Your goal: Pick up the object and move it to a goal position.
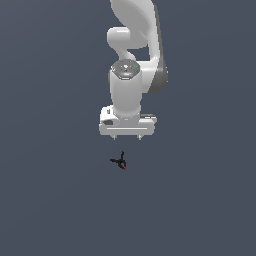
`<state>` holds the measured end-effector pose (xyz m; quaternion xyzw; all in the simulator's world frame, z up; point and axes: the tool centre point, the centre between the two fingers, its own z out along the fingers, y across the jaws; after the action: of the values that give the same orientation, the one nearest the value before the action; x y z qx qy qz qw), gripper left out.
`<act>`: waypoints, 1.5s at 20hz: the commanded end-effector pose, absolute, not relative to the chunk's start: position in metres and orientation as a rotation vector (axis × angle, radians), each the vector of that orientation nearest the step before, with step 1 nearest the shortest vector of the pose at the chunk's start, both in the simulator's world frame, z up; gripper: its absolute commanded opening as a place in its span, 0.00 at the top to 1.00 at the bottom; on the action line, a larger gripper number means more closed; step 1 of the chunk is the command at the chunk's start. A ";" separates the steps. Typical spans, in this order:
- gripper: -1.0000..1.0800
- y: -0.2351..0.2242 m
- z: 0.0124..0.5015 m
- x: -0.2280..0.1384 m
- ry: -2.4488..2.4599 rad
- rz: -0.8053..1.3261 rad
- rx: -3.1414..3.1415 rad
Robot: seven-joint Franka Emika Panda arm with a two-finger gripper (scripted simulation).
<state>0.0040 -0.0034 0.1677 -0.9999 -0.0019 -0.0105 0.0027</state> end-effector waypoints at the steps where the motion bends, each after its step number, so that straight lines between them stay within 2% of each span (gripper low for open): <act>1: 0.04 -0.003 0.168 0.004 -0.006 -0.033 -3.136; 17: 0.04 0.010 0.178 0.010 -0.073 -0.056 -3.116; 30: 0.04 -0.005 0.143 0.022 -0.344 -0.039 -3.114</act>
<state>0.0205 -0.0018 0.1498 -0.9954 -0.0950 -0.0137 0.0053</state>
